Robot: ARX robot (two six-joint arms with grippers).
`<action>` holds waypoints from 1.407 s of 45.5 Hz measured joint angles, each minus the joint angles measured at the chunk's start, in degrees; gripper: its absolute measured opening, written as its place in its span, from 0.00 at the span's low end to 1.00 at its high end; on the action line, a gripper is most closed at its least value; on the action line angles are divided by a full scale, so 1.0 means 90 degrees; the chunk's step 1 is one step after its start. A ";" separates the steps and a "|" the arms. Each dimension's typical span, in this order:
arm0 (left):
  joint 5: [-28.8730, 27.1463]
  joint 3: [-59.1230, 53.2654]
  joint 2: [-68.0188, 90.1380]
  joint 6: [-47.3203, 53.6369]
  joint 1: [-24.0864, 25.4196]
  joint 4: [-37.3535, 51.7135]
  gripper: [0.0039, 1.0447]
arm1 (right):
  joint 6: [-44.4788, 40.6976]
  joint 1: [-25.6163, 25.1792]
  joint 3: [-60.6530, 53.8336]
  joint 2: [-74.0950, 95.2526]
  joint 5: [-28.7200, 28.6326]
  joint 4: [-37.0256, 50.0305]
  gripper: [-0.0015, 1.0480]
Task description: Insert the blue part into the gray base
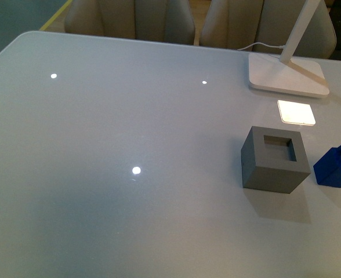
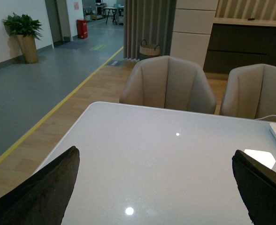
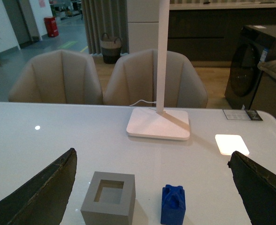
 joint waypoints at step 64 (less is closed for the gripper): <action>0.0000 0.0000 -0.0002 0.0002 0.0000 0.0000 0.93 | -0.0148 -0.1401 0.3038 0.6494 -0.0364 -0.0223 0.91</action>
